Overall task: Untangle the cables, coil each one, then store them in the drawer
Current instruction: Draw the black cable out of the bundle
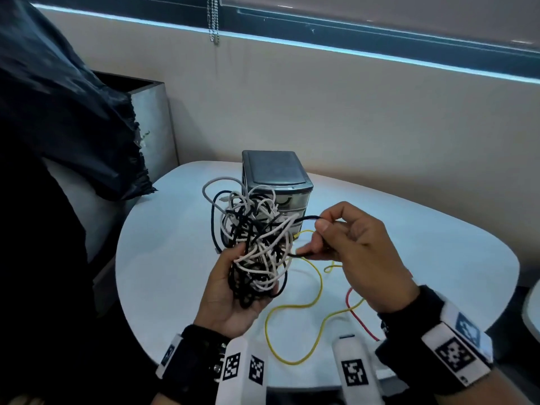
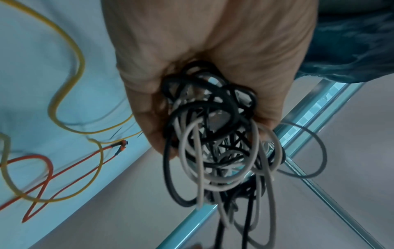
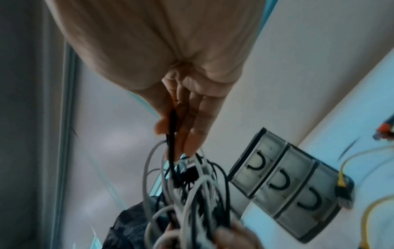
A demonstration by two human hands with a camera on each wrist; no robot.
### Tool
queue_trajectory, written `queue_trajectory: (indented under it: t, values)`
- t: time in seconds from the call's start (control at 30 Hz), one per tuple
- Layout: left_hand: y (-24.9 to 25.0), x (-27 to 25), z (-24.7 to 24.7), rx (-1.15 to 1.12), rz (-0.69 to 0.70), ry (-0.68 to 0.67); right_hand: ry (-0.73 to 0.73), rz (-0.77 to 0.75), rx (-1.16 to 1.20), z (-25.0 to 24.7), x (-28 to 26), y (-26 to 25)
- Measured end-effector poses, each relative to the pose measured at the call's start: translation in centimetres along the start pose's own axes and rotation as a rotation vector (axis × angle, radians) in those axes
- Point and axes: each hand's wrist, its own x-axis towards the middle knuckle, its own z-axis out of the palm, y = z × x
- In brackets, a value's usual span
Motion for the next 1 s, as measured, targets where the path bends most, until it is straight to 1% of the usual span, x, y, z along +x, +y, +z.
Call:
queue_trajectory:
  t: [0.1,0.13,0.2,0.23,0.37,0.5,0.57,0.67,0.77,0.83,0.87,0.93,1.0]
  values:
    - [0.6,0.1,-0.9,0.018,-0.035,0.055,0.031,0.034,-0.223,-1.5,0.6,0.0]
    - [0.8,0.1,-1.3,0.023,-0.032,0.075,0.005,0.067,-0.292,-2.0,0.9,-0.2]
    - [1.2,0.1,-2.0,0.057,0.024,0.101,-0.088,0.111,-0.413,-2.9,1.0,-0.3]
    - [1.2,0.0,-2.2,0.075,0.055,0.101,-0.110,0.116,-0.447,-3.0,1.1,-0.1]
    - [1.1,-0.3,-2.4,0.145,0.092,0.073,-0.118,0.089,-0.411,-2.7,0.7,1.1]
    - [1.4,-0.7,-2.5,0.197,0.131,0.041,-0.018,0.008,-0.315,-2.9,0.5,1.1]
    - [1.4,-1.0,-2.2,0.222,0.138,0.024,0.000,0.000,-0.318,-2.7,0.4,1.5]
    - [0.9,-1.1,-1.4,0.282,0.130,0.013,-0.019,-0.005,-0.318,-1.0,-0.3,2.6]
    - [0.1,-1.3,-0.6,0.348,0.187,0.016,-0.062,-0.026,-0.376,0.2,-0.9,3.3]
    - [-0.1,-1.6,-0.3,0.381,0.253,0.028,-0.058,-0.055,-0.507,-0.2,-1.1,3.3]
    - [0.0,-1.7,-0.3,0.396,0.295,0.043,-0.023,-0.082,-0.568,-0.6,-1.2,3.1]
    - [0.1,-1.7,-0.3,0.461,0.393,0.072,0.080,-0.189,-0.610,-1.0,-1.5,2.2]
    - [0.1,-1.7,0.0,0.556,0.478,0.080,0.132,-0.326,-0.590,-0.4,-1.8,0.8]
